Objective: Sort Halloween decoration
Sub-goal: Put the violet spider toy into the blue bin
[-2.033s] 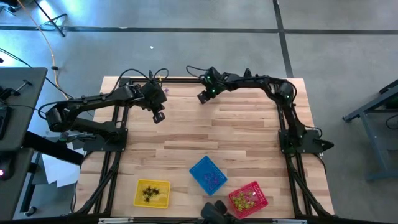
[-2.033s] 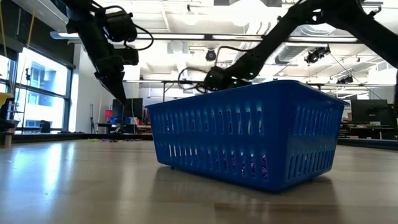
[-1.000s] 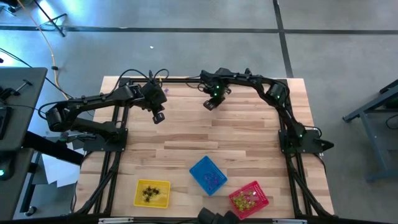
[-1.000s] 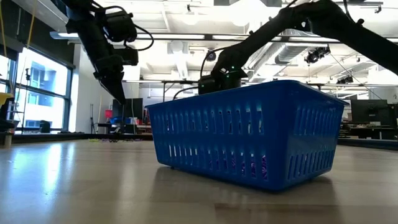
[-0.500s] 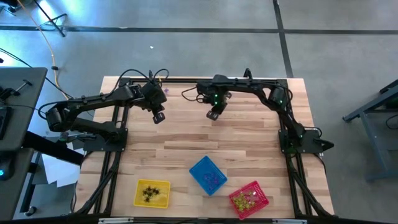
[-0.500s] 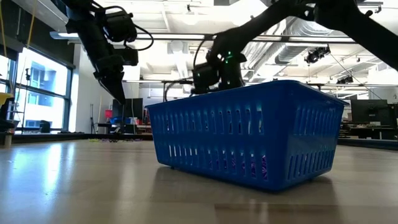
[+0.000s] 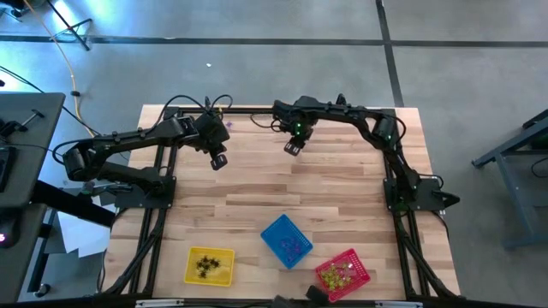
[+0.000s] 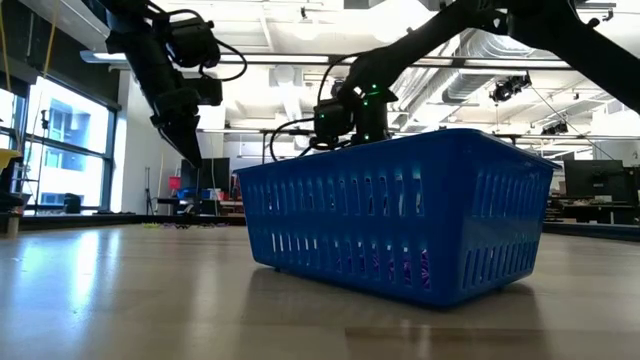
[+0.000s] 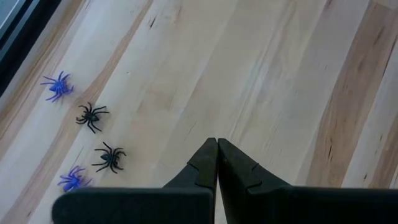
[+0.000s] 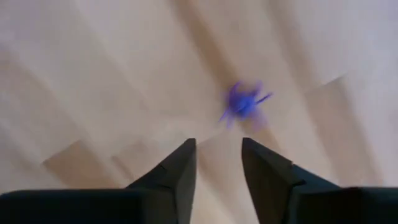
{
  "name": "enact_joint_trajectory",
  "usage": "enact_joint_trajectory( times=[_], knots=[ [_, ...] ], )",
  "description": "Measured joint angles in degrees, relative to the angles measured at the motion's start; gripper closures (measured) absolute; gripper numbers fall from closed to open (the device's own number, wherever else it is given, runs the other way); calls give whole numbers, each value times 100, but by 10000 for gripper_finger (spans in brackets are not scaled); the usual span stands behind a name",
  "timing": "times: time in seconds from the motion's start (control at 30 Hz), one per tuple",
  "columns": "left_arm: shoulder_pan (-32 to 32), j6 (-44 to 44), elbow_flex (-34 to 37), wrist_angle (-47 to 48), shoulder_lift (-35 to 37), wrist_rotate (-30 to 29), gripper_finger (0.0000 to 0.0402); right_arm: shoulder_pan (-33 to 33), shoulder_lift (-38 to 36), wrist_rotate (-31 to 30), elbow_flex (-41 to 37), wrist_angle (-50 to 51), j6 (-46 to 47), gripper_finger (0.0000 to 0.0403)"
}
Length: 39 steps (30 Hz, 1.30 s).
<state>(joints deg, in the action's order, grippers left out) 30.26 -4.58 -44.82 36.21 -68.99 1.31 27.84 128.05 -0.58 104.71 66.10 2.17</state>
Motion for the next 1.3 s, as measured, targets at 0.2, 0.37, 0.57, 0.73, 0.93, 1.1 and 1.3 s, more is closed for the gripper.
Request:
enact_joint_trajectory(
  times=[0.2, 0.37, 0.57, 0.73, 0.93, 1.1, 1.3],
  knots=[
    [0, -2, 0, 0, 0, -1, 402, 197, 9, 40, 6, -543, -74, 224],
    [0, -11, 0, -1, 0, -1, 402, 338, 135, 242, 13, -712, -72, 205],
    [0, -11, 0, -4, 0, -4, 401, 459, 411, 314, 31, -510, -83, 203],
    [0, -11, 0, -7, 0, -4, 401, 480, 501, 343, 48, -450, -225, 205],
    [0, -11, 0, -7, 0, -4, 402, 476, 514, 415, 44, -367, -198, 238],
    [0, 0, 0, -4, 0, -4, 401, 476, 525, 410, 39, -325, 22, 289],
    [0, 4, 0, -4, 0, -4, 401, 474, 525, 499, 42, -245, 254, 367]
  ],
)
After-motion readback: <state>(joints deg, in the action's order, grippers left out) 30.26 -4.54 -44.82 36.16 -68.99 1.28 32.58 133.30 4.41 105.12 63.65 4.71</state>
